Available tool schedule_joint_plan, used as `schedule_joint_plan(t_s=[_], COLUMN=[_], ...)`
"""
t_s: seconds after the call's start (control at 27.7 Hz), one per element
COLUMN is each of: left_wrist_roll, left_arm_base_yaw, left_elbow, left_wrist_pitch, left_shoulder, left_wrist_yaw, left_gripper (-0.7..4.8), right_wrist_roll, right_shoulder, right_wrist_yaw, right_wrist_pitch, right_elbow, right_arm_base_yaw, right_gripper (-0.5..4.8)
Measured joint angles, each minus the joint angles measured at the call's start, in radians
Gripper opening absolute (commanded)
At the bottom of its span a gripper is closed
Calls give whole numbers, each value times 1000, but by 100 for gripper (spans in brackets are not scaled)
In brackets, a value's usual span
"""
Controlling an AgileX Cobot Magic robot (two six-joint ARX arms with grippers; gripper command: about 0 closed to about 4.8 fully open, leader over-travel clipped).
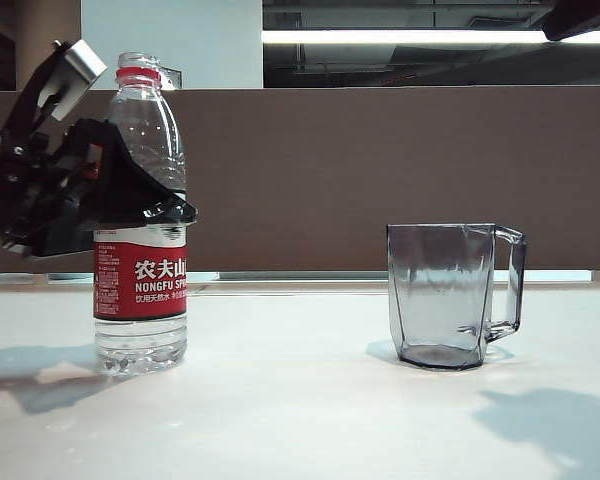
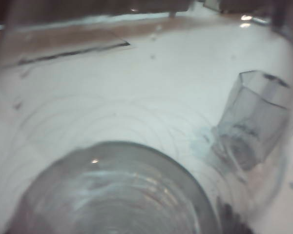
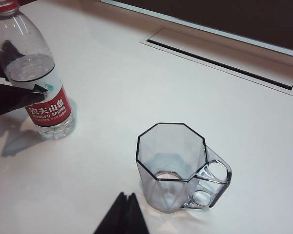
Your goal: Pick up the mineral water bottle with the left hand on the table and pour water into the mug until it's half full.
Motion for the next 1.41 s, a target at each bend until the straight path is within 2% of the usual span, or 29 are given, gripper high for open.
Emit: schedule_joint_plan(t_s=[0.29,0.9,1.01,1.12,1.26,1.37,1.41], left_wrist_roll=[-2,-4,-3,-4,-3,0,0], left_arm_base_yaw=[0,0,0,-1,-1,0,0], left_elbow=[36,53,53,53,54,55,54], left_wrist_pitch=[69,72,72,80,79,79,77], left_shoulder=[54,89,89,89,89,89,89], left_wrist_yaw=[0,0,0,3,1,-2,-3], left_gripper=[479,479,369,332,318,241,241], right_wrist_roll=[0,0,0,0,0,0,0], right_shoulder=[0,0,0,0,0,0,0], right_wrist_yaw=[0,0,0,0,0,0,0], right_wrist_pitch=[0,0,0,0,0,0,0], right_elbow=[0,0,0,0,0,0,0], right_arm_base_yaw=[0,0,0,0,0,0,0], right_gripper=[-3,-2,-2,-2,-2,-2,-2])
